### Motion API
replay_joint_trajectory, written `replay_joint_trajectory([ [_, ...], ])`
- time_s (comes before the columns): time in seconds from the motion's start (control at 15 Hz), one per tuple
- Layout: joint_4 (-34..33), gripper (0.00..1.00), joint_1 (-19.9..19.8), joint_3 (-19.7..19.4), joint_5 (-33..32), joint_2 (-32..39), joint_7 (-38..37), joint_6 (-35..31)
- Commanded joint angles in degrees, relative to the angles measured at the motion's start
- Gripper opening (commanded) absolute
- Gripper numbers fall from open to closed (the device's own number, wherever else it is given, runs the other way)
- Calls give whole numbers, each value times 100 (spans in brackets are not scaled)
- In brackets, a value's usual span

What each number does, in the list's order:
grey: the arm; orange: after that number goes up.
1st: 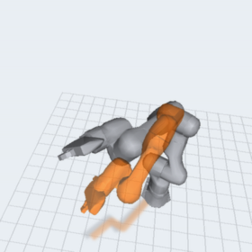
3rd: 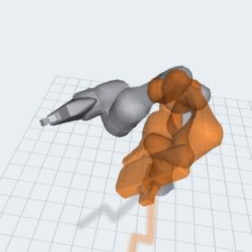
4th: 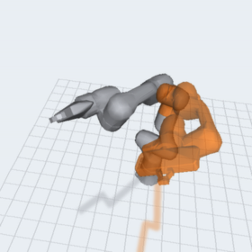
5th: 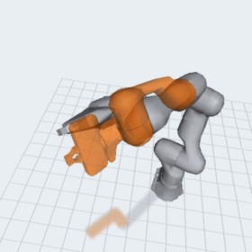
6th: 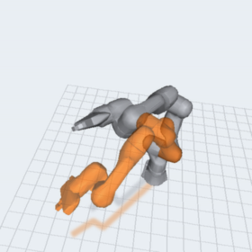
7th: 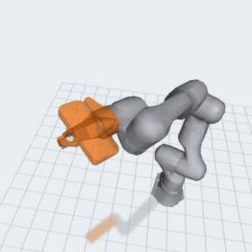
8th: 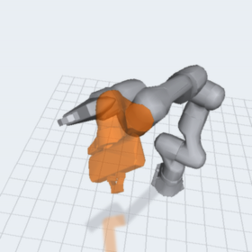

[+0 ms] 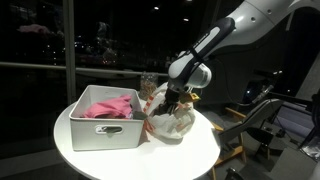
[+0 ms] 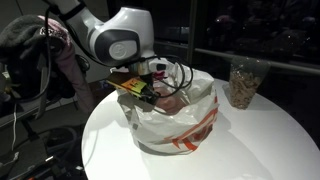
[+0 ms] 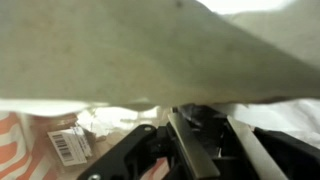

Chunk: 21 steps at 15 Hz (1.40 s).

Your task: Remove the duster from the plastic and put it in the basket

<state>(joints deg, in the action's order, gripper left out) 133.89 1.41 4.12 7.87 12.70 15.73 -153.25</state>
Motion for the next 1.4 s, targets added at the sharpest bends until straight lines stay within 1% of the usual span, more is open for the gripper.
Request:
replay_joint_trajectory([
  [0.0,407,15,-44,-34,-236,-911,-185,73],
  [0.13,504,15,-46,-72,-230,-1279,-221,311],
  [0.2,562,15,-30,-108,-327,-1473,-271,451],
  [0.27,616,15,-13,-131,-455,-1642,-269,507],
  [0.33,690,15,-15,-181,-906,-1824,-584,519],
  [0.4,727,14,-32,-186,-1114,-1992,-721,657],
  [0.53,868,14,-33,-174,-1385,-2327,-898,685],
  [0.6,939,14,-3,-174,-1357,-2454,-816,541],
  [0.67,1024,15,74,-189,-1164,-2533,-602,221],
  [0.8,1151,12,154,-181,-1079,-2642,-614,-453],
  [0.87,1199,13,219,-197,-983,-2641,-597,-801],
  [1.0,1317,13,337,-265,-753,-2510,-585,-1646],
  [1.07,1391,13,446,-342,-545,-2370,-502,-2139],
  [1.13,1448,10,561,-401,-237,-2270,-432,-2555],
  [1.2,1493,10,761,-518,80,-2144,-337,-2987],
  [1.33,1497,9,1549,-971,849,-1789,-97,-3866],
])
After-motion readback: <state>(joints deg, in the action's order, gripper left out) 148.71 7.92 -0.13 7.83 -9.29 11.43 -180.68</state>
